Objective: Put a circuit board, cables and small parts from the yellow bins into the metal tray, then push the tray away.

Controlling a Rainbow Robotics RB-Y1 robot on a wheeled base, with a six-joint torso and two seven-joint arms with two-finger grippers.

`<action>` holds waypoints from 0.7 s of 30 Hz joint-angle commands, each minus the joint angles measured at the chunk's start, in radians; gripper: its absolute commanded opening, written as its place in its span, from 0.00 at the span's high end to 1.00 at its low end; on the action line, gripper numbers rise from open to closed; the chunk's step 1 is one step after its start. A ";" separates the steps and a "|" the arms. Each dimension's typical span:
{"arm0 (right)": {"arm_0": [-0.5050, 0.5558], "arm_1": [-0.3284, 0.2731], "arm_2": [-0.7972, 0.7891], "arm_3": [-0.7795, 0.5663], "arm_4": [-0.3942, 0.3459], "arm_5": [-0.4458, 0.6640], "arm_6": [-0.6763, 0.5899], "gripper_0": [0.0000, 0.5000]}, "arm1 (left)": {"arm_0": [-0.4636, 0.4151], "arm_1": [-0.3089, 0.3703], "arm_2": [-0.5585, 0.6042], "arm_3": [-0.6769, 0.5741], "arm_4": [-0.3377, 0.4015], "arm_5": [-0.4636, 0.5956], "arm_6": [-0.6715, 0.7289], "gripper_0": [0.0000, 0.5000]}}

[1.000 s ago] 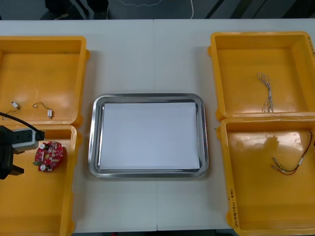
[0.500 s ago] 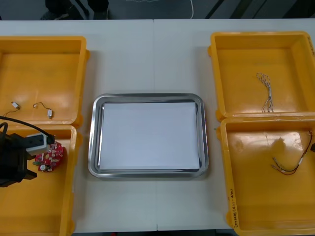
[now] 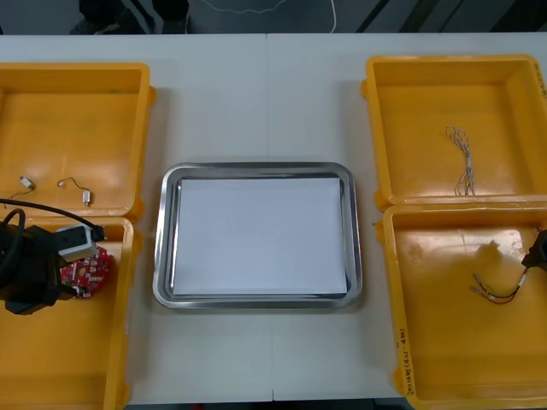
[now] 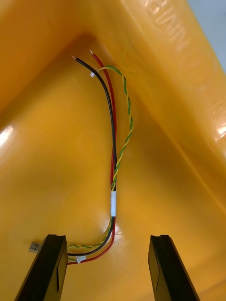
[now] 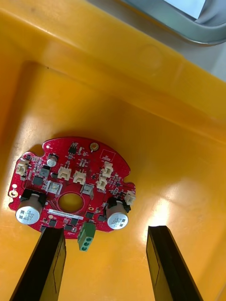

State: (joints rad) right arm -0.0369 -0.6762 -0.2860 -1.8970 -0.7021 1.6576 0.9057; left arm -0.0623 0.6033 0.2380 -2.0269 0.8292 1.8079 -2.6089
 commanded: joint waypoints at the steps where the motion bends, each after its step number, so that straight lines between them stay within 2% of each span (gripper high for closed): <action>1: 0.028 0.017 0.027 -0.004 0.026 -0.027 -0.022 0.00 | 0.007 -0.008 -0.022 -0.003 -0.024 -0.013 -0.096 0.00; 16: 0.068 0.024 0.071 -0.004 0.090 -0.110 -0.036 0.00 | 0.041 -0.033 -0.057 -0.003 -0.079 -0.050 -0.096 0.00; 21: 0.068 0.038 0.114 -0.004 0.173 -0.131 -0.039 0.00 | 0.050 -0.036 -0.058 -0.003 -0.096 -0.050 -0.096 0.00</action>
State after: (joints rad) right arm 0.0118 -0.6580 -0.2167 -1.8967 -0.5774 1.5512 0.9057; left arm -0.0469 0.5833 0.1910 -2.0253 0.7501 1.7671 -2.6089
